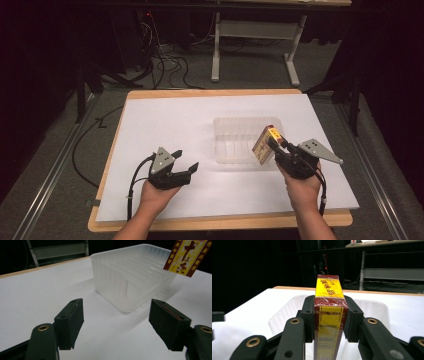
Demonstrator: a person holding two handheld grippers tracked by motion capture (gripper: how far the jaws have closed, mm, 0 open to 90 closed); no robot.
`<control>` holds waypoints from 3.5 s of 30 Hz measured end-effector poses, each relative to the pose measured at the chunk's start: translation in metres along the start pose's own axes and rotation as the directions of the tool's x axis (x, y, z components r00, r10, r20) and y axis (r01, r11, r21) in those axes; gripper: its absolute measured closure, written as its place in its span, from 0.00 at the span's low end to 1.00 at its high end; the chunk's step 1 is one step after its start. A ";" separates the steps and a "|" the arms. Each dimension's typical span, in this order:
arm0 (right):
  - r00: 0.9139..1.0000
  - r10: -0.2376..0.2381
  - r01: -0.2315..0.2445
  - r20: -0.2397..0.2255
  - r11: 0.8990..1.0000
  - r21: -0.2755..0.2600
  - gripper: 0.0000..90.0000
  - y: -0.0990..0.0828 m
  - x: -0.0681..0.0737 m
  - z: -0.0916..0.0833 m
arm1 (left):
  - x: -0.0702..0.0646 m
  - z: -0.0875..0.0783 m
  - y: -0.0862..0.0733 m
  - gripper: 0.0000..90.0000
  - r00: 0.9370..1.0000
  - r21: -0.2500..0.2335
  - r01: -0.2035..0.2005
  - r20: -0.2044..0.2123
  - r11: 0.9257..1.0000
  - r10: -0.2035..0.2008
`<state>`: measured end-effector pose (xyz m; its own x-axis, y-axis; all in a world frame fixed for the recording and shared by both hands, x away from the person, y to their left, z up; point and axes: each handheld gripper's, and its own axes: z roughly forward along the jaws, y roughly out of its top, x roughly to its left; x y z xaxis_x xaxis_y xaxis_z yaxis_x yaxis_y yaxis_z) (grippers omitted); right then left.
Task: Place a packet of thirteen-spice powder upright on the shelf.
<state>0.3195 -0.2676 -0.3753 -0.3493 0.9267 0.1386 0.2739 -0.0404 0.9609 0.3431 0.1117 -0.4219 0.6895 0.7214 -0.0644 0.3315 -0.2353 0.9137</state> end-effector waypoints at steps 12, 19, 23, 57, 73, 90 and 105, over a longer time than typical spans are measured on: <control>0.993 -0.016 0.019 0.115 0.999 -0.027 0.76 0.003 -0.012 -0.005 | 0.023 -0.017 -0.016 0.28 0.999 0.045 0.036 -0.035 0.998 -0.034; 0.989 -0.011 0.016 0.148 0.999 -0.035 0.76 0.008 -0.015 0.000 | 0.018 -0.013 -0.016 0.27 1.000 0.075 -0.007 -0.023 0.997 0.009; 0.987 -0.011 0.018 0.163 0.999 -0.040 0.76 0.010 -0.016 0.005 | 0.017 -0.011 -0.017 0.27 0.999 0.088 -0.024 -0.018 0.996 0.026; 0.960 -0.023 0.029 0.279 0.999 -0.015 0.76 0.019 0.006 0.069 | 0.015 -0.014 -0.017 0.27 0.998 0.075 -0.055 -0.006 0.996 0.056; 0.948 -0.010 0.011 0.319 1.000 -0.001 0.76 0.011 0.011 0.079 | 0.016 -0.014 -0.017 0.27 0.999 0.080 -0.050 -0.004 0.996 0.050; 0.941 0.004 -0.010 0.338 1.000 0.019 0.75 -0.004 0.011 0.089 | 0.015 -0.013 -0.018 0.27 0.999 0.086 -0.051 -0.005 0.995 0.051; 0.943 -0.013 -0.003 0.332 0.999 0.045 0.74 -0.020 0.008 0.103 | 0.014 -0.011 -0.019 0.27 0.998 0.097 -0.061 0.000 0.993 0.062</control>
<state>0.4036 -0.2208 -0.4181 -0.0355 0.9986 0.0389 0.3152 -0.0258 0.9487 0.3391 0.1333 -0.4357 0.7085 0.7056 -0.0077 0.3496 -0.3414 0.8725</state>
